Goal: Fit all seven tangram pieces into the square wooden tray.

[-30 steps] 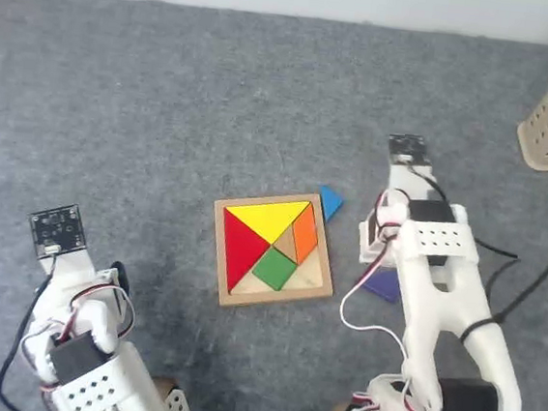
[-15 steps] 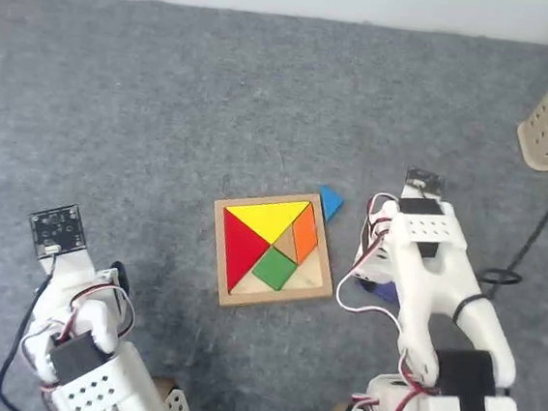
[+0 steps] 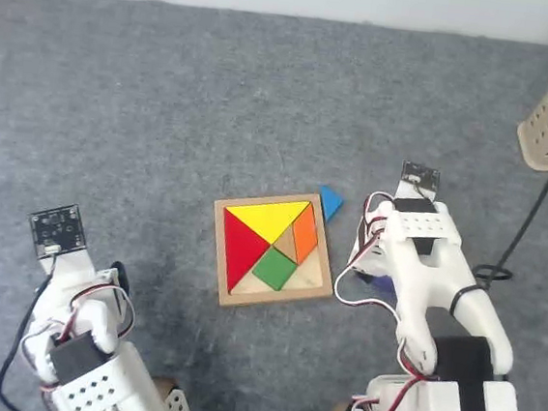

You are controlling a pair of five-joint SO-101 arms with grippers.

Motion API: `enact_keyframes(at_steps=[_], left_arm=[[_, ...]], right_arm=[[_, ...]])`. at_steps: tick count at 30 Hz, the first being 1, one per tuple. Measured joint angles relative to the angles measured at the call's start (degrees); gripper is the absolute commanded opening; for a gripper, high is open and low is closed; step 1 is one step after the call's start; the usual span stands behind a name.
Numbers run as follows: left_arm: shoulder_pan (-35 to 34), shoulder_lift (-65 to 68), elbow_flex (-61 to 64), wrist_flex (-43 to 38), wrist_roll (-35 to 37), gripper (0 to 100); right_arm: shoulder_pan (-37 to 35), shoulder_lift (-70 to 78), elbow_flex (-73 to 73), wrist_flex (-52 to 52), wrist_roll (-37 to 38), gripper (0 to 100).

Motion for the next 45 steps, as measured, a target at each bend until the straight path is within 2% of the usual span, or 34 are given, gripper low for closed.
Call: enact_keyframes(at_steps=[10, 22, 29, 36, 38, 42, 45], left_arm=[[0.0, 0.0, 0.0, 0.0, 0.0, 23], [0.0, 0.0, 0.0, 0.0, 0.0, 23], [0.0, 0.0, 0.0, 0.0, 0.0, 23], [0.0, 0.0, 0.0, 0.0, 0.0, 23], [0.0, 0.0, 0.0, 0.0, 0.0, 23], [0.0, 0.0, 0.0, 0.0, 0.0, 23], [0.0, 0.0, 0.0, 0.0, 0.0, 23]], right_arm=[[0.3, 1.4, -5.5, 0.4, -6.3, 25.2], [0.2, 1.8, -5.8, -1.5, -6.7, 25.2], [0.1, 10.2, -8.8, -1.4, -6.8, 25.2], [0.0, 15.6, -16.4, 5.2, -6.7, 25.2], [0.6, 16.7, -18.4, 6.9, -6.0, 23.1], [2.9, 18.1, -21.1, 8.4, -2.9, 12.5], [4.6, 18.5, -22.0, 8.4, 0.0, 10.6]])
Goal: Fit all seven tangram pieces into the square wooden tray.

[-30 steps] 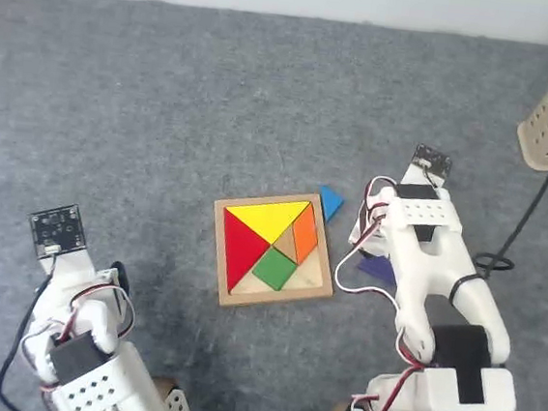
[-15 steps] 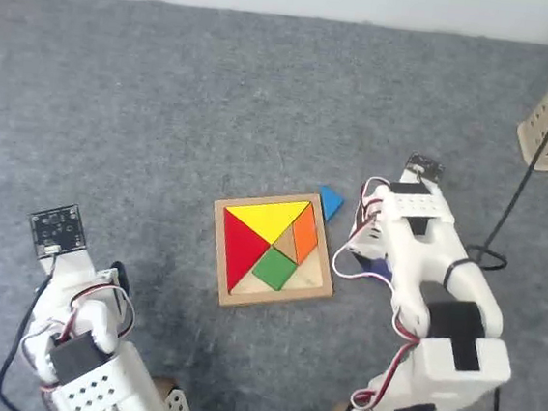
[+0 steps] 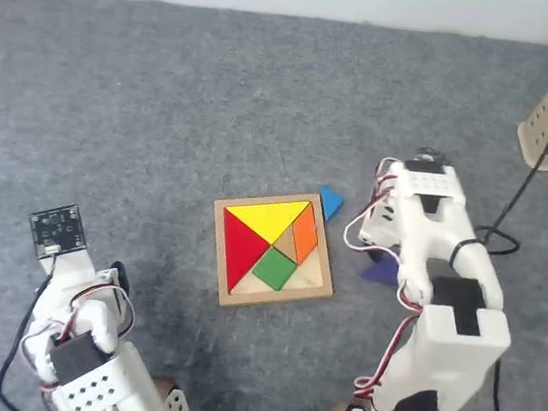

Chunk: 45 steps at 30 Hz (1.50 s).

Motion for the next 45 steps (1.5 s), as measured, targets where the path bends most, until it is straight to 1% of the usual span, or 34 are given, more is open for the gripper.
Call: enact_keyframes(at_steps=[5, 11, 15, 18, 21, 25, 30, 32, 41, 45], left_arm=[[0.0, 0.0, 0.0, 0.0, 0.0, 23], [0.0, 0.0, 0.0, 0.0, 0.0, 23], [0.0, 0.0, 0.0, 0.0, 0.0, 23], [0.0, 0.0, 0.0, 0.0, 0.0, 23], [0.0, 0.0, 0.0, 0.0, 0.0, 23], [0.0, 0.0, 0.0, 0.0, 0.0, 23], [0.0, 0.0, 0.0, 0.0, 0.0, 23], [0.0, 0.0, 0.0, 0.0, 0.0, 23], [0.0, 0.0, 0.0, 0.0, 0.0, 23], [0.0, 0.0, 0.0, 0.0, 0.0, 23]], right_arm=[[0.2, 0.0, -0.8, 0.0, 5.1, 10.2], [0.0, 1.8, -5.4, -0.5, 17.1, 10.2], [-1.0, 2.3, -8.7, -1.0, 21.1, 10.6], [-2.1, 1.9, -9.4, -1.0, 21.8, 12.1], [-1.7, -1.4, -8.8, -0.6, 21.9, 17.7], [-2.6, -7.2, -2.8, 0.1, 22.0, 23.4], [-2.8, -9.5, 7.7, -3.5, 21.2, 23.9], [-2.8, -9.7, 9.7, -5.6, 21.2, 23.8], [-3.0, -10.2, 9.8, -7.8, 21.2, 23.5], [-3.0, -7.3, 9.8, -8.9, 21.2, 23.4]])
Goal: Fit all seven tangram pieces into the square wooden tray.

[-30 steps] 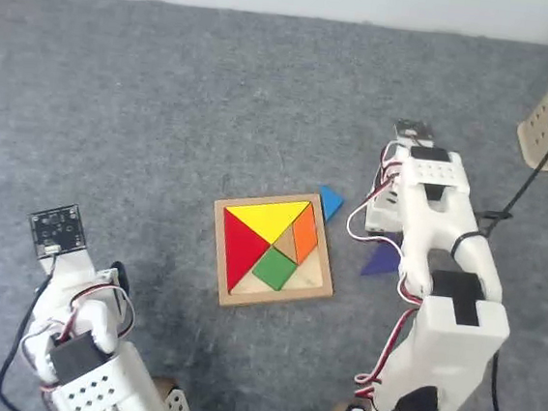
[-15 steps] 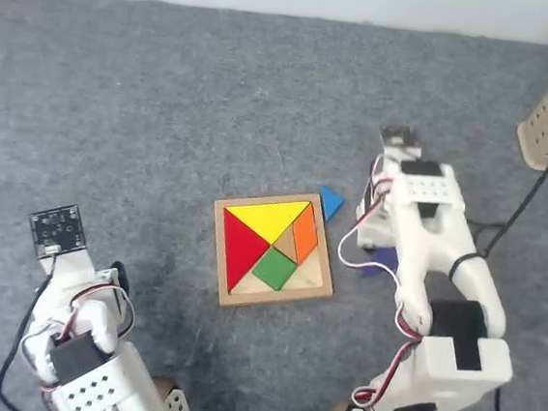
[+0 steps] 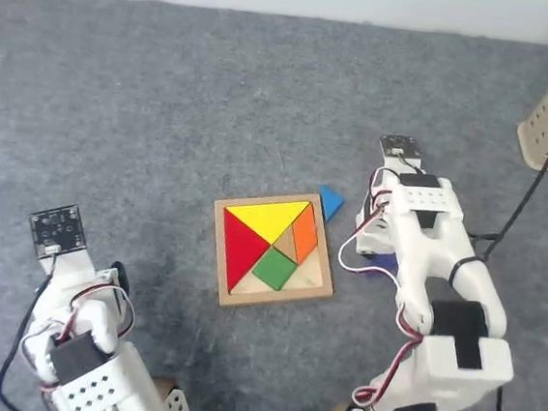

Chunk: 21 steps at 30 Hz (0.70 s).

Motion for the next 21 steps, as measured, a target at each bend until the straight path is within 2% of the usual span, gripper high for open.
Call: enact_keyframes(at_steps=[8, 17, 21], left_arm=[[0.0, 0.0, 0.0, 0.0, 0.0, 23], [0.0, 0.0, 0.0, 0.0, 0.0, 23], [0.0, 0.0, 0.0, 0.0, 0.0, 23]], right_arm=[[0.5, 0.7, -0.4, 0.0, -0.3, 8.2], [0.4, -0.8, -0.1, 1.6, -4.3, 7.3], [0.3, -6.0, 2.7, 2.6, -5.3, 7.3]])
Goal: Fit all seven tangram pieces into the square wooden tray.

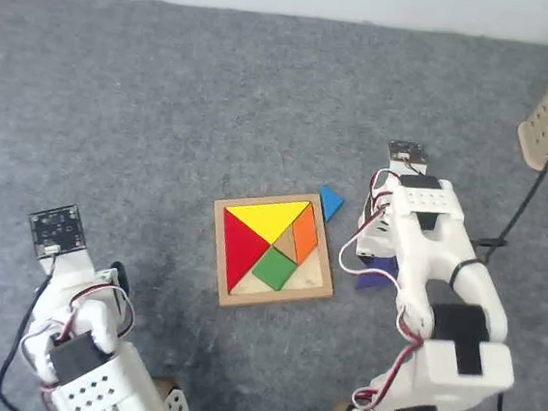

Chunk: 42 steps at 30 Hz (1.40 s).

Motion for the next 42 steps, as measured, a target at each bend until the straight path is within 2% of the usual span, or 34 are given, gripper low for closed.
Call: enact_keyframes(at_steps=[3, 10, 22, 28, 37, 42], left_arm=[[0.0, 0.0, 0.0, 0.0, 0.0, 23], [0.0, 0.0, 0.0, 0.0, 0.0, 23], [0.0, 0.0, 0.0, 0.0, 0.0, 23], [0.0, 0.0, 0.0, 0.0, 0.0, 23], [0.0, 0.0, 0.0, 0.0, 0.0, 23], [0.0, 0.0, 0.0, 0.0, 0.0, 23]], right_arm=[[0.0, -4.8, 2.5, 0.3, 0.0, 8.7], [0.0, -9.5, 5.6, 2.9, 0.0, 24.7], [-1.6, -2.9, 6.0, 1.1, 0.0, 24.9], [-4.5, 1.1, 2.3, 1.1, -4.7, 24.9], [-5.0, 2.4, 0.7, 1.0, -5.6, 24.6], [-5.5, 4.5, 1.0, 0.3, -5.6, 14.7]])
